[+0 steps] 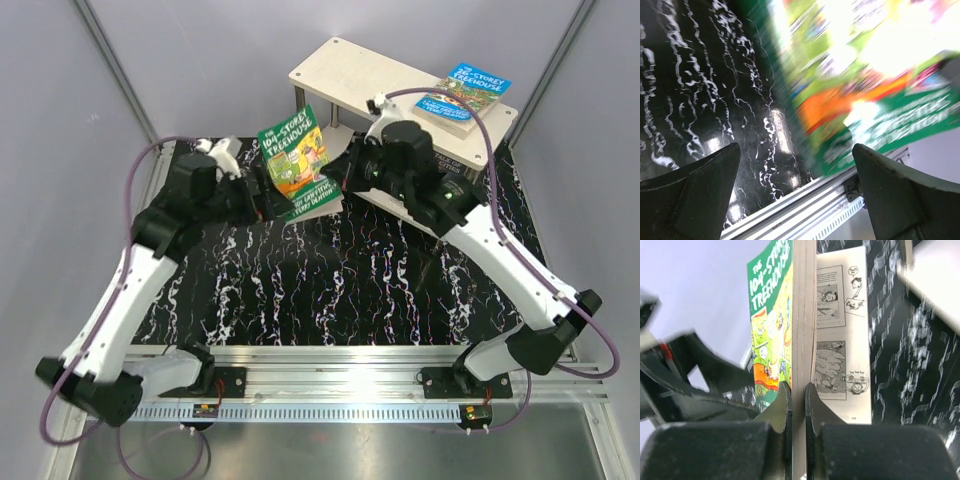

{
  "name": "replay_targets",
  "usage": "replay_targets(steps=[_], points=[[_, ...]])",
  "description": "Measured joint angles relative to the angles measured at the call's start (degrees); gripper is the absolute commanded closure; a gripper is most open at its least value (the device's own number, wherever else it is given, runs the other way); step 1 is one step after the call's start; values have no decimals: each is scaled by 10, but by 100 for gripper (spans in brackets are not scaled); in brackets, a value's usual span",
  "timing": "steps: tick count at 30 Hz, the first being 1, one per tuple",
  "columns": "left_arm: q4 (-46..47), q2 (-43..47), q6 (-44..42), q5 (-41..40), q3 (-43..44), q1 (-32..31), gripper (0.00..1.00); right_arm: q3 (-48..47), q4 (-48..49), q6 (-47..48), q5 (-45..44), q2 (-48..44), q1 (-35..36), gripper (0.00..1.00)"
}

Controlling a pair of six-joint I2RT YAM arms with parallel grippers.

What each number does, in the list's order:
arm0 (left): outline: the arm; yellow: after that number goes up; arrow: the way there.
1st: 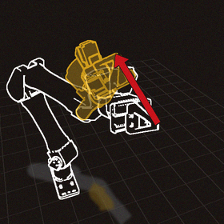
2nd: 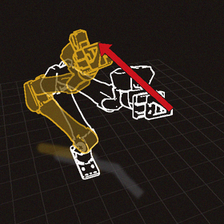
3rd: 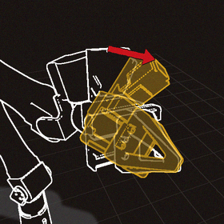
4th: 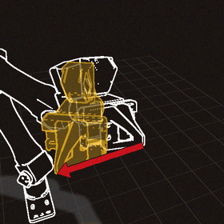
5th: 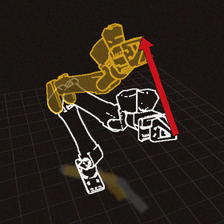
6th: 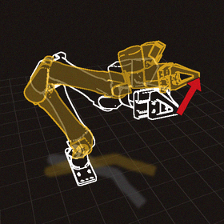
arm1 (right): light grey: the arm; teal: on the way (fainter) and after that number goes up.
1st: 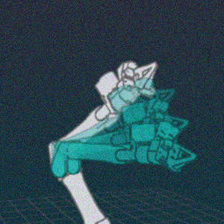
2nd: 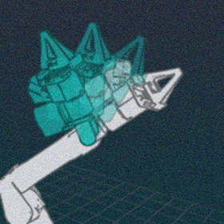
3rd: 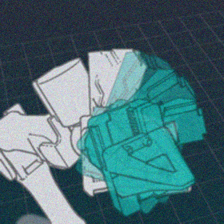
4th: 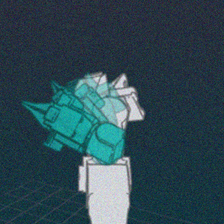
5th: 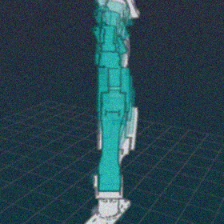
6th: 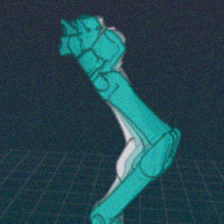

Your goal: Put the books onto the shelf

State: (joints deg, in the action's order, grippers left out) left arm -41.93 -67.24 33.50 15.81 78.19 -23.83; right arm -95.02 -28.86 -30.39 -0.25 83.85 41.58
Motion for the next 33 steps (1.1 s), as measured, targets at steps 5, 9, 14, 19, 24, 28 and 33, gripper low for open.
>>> replay_targets(steps=[5, 9, 14, 19, 24, 28, 33], points=[[-26, 109, 26, -59, -33, 2, 1, -138, -31, 57, -52, 1, 2, 100], [-61, 175, 49, -81, -81, 2, 1, -227, -35, 108, -113, 5, -13, 100], [-110, 210, 70, -90, -113, 2, 1, -327, -38, 118, -132, 49, -113, 100], [-140, 231, 76, -99, -114, 2, 1, -427, -46, 127, -177, 127, -197, 100], [-151, 254, 85, -99, -122, 2, 1, -481, -88, 121, -201, 181, -239, 100], [-155, 268, 89, -100, -141, 2, 1, -484, -120, 115, -244, 192, -259, 100], [-155, 266, 88, -99, -155, 2, 1, -463, -143, 98, -281, 188, -293, 100]])
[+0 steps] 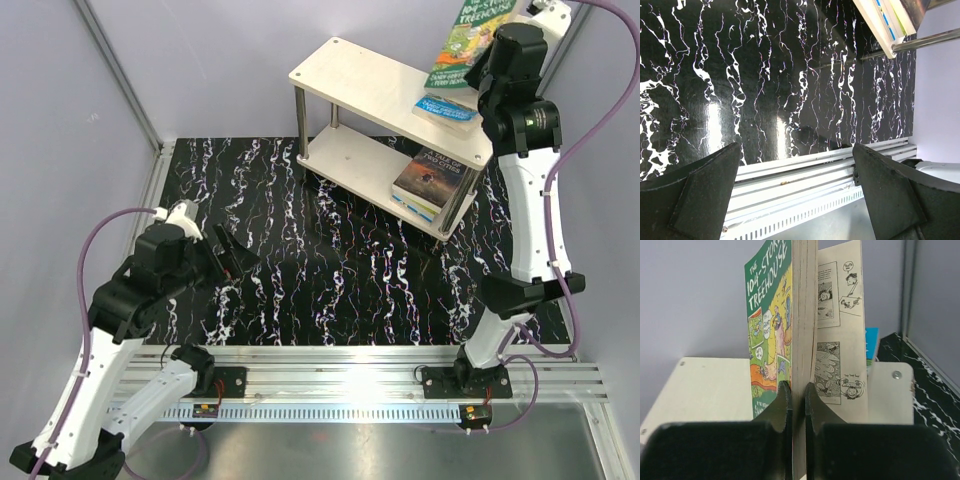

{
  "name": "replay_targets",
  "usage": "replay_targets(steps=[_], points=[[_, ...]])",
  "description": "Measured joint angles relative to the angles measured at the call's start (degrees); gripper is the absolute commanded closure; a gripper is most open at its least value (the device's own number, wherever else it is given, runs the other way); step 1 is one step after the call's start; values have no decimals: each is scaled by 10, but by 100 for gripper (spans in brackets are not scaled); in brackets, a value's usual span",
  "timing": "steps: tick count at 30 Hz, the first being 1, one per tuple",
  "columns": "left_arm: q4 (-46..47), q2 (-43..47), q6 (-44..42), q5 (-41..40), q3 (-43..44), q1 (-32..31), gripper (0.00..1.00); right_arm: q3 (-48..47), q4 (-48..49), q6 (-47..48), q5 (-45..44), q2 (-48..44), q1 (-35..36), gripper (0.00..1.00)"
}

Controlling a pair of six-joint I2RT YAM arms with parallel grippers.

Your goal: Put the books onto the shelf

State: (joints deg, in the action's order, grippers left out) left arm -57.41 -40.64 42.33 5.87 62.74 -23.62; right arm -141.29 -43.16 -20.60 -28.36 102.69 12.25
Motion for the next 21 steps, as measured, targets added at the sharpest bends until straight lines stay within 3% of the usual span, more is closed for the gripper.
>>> replay_targets(steps=[12, 21], points=[[12, -30, -7, 8, -6, 0, 1, 177, 23, -90, 2, -58, -42, 100], [16, -34, -16, 12, -15, 0, 1, 221, 24, -134, 0, -87, -44, 98]])
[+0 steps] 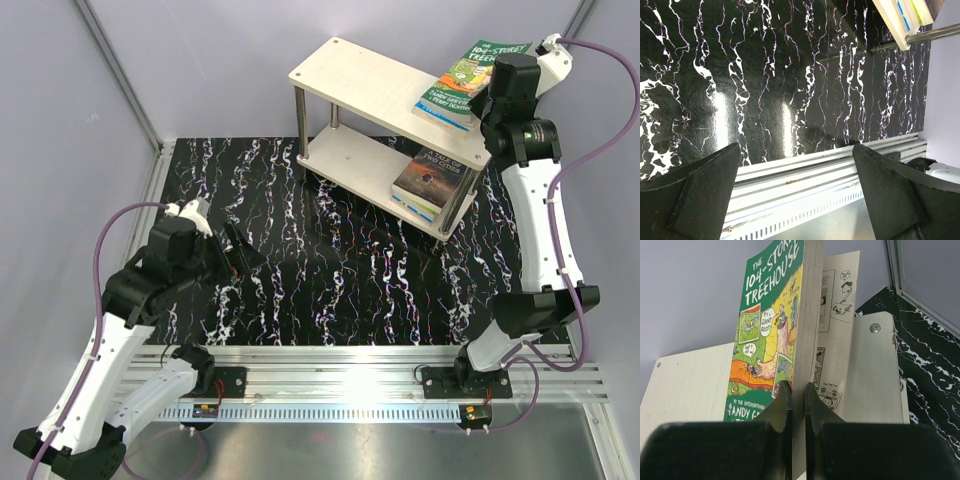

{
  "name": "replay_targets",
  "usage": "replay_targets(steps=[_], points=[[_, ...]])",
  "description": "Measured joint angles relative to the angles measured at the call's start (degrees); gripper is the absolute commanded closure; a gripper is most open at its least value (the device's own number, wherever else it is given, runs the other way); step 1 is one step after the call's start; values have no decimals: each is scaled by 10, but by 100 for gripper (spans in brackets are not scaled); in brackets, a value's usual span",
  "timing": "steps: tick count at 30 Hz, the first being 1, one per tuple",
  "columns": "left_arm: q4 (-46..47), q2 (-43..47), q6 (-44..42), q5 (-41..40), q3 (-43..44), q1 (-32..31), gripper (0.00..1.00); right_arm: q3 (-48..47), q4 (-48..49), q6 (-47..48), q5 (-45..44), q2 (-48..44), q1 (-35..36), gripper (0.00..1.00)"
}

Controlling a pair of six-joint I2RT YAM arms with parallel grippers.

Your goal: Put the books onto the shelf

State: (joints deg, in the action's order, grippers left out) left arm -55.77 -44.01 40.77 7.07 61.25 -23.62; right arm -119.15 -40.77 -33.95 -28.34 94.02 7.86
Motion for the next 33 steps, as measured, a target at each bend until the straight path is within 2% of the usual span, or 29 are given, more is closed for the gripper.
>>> replay_targets(steps=[2, 3, 4, 7, 8, 11, 18, 23, 28, 33], points=[[0, 0, -1, 0, 0, 0, 1, 7, -1, -2, -1, -8, 0, 83], [0, 0, -1, 0, 0, 0, 1, 11, 0, -2, 0, -12, 0, 70], [0, 0, -2, 0, 0, 0, 1, 14, 1, -3, 1, -16, 0, 39], [0, 0, -2, 0, 0, 0, 1, 29, 7, 8, 17, -31, 0, 27], [1, -1, -2, 1, 0, 0, 1, 32, 7, 10, 24, -35, 0, 17], [2, -1, -2, 3, 0, 0, 1, 47, 15, 16, 37, -49, 0, 2], [1, -2, -2, 5, 0, 0, 1, 89, 15, 28, 45, -92, 0, 0], [4, -7, -3, 5, 2, 0, 1, 169, 12, 33, 68, -186, 0, 0], [30, -20, 3, 10, 2, 0, 1, 301, 78, 16, 226, -346, 0, 0], [25, -58, -3, -20, 45, 0, 1, 437, 138, -70, 392, -492, 0, 0]])
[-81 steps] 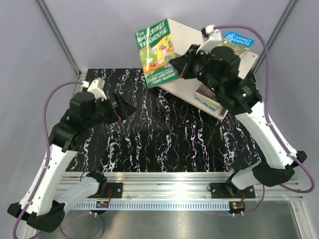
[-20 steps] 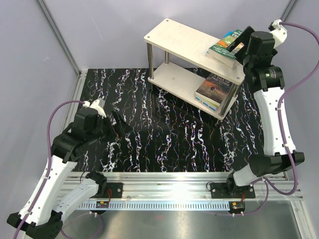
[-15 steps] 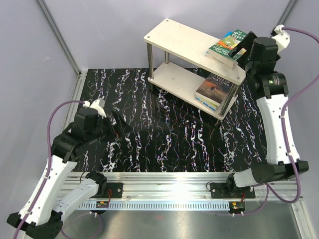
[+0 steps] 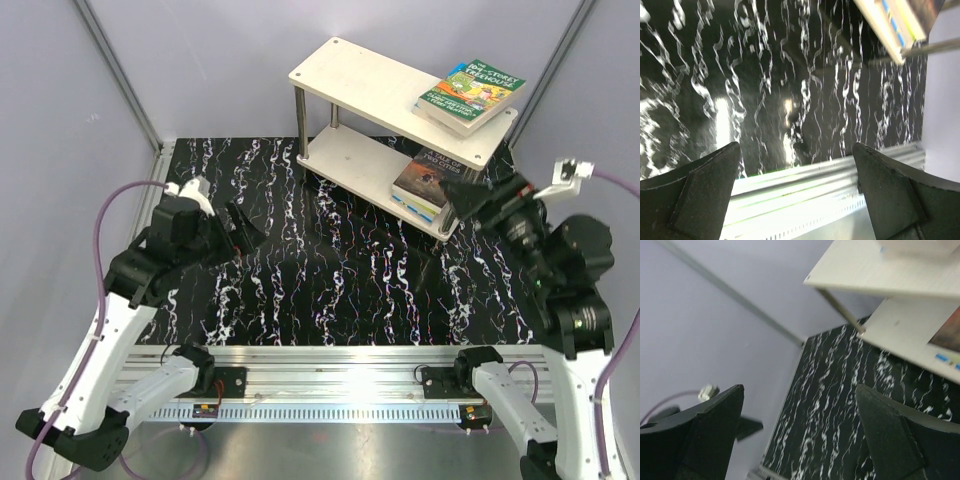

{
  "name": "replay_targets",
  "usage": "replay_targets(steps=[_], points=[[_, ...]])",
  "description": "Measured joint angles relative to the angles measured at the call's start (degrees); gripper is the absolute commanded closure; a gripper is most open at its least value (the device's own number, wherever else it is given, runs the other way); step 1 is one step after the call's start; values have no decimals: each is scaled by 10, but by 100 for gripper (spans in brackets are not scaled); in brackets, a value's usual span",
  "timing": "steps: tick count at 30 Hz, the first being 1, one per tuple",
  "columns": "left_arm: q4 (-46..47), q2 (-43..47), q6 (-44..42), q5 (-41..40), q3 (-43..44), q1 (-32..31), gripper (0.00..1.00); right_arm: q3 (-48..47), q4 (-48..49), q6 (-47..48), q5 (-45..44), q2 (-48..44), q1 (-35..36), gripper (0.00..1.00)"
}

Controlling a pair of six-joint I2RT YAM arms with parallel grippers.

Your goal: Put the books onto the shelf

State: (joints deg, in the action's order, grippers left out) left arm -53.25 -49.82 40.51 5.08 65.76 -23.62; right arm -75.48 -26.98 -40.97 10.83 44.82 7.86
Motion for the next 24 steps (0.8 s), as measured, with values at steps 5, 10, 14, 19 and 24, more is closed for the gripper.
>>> replay_targets(steps=[5, 10, 14, 19, 24], points=[[5, -13, -44, -81, 63, 0, 1, 89, -89, -32, 103, -108, 0, 0], [71, -23, -136, -200, 29, 3, 1, 97, -233, 6, 111, -187, 0, 0], [190, -52, -207, -233, -92, 61, 1, 88, -311, 35, 110, -237, 0, 0], [340, -68, -256, -231, -296, 189, 1, 52, -386, 44, 92, -224, 0, 0], [555, -44, -296, -221, -459, 198, 1, 3, -443, 59, 86, -217, 0, 0]])
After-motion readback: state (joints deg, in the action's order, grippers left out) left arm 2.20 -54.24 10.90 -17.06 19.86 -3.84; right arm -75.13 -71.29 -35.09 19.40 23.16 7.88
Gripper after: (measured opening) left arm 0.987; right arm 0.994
